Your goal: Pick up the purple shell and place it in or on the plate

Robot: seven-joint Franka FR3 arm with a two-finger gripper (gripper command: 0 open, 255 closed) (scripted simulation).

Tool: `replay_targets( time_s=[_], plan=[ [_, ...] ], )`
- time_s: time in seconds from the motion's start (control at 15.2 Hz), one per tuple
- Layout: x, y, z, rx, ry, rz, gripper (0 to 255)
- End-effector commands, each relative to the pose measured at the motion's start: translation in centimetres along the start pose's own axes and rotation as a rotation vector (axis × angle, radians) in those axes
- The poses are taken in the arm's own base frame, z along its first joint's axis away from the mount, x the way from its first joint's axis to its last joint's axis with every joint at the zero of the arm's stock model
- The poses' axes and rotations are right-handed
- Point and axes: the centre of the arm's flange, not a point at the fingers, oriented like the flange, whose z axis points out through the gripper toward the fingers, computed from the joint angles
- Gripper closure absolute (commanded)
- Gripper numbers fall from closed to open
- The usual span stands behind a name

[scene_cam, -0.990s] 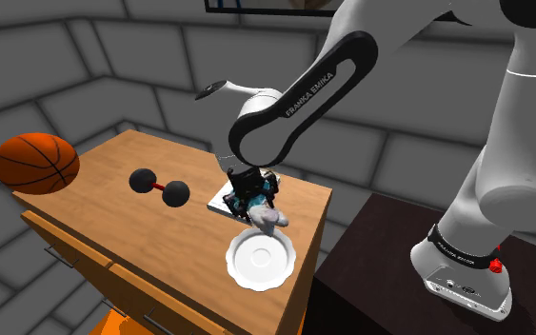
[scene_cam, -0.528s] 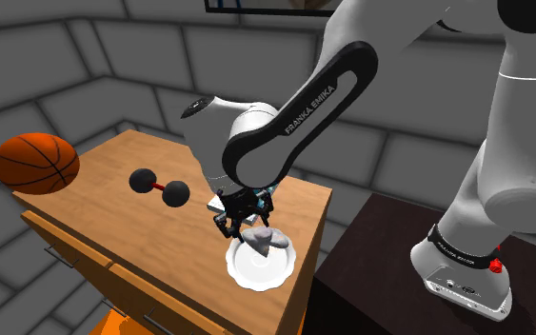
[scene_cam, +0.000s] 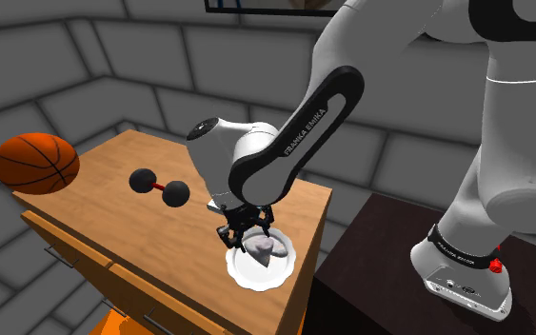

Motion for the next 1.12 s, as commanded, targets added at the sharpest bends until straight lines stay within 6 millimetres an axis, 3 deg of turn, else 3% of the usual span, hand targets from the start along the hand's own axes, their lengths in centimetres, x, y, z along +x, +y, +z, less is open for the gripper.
replay_targets(
  time_s=[0.0, 0.33, 0.86, 0.92, 1.06],
  plan=[
    [0.3, -0.3, 1.2, 0.001, 0.001, 0.0, 255],
    [0.7, -0.8, 3.7, 0.001, 0.001, 0.0, 255],
    [0.7, -0.8, 3.9, 0.001, 0.001, 0.0, 255],
    [0.8, -0.8, 3.9, 0.001, 0.001, 0.0, 0],
    [0.8, -0.8, 3.9, 0.001, 0.001, 0.0, 0]
  ],
)
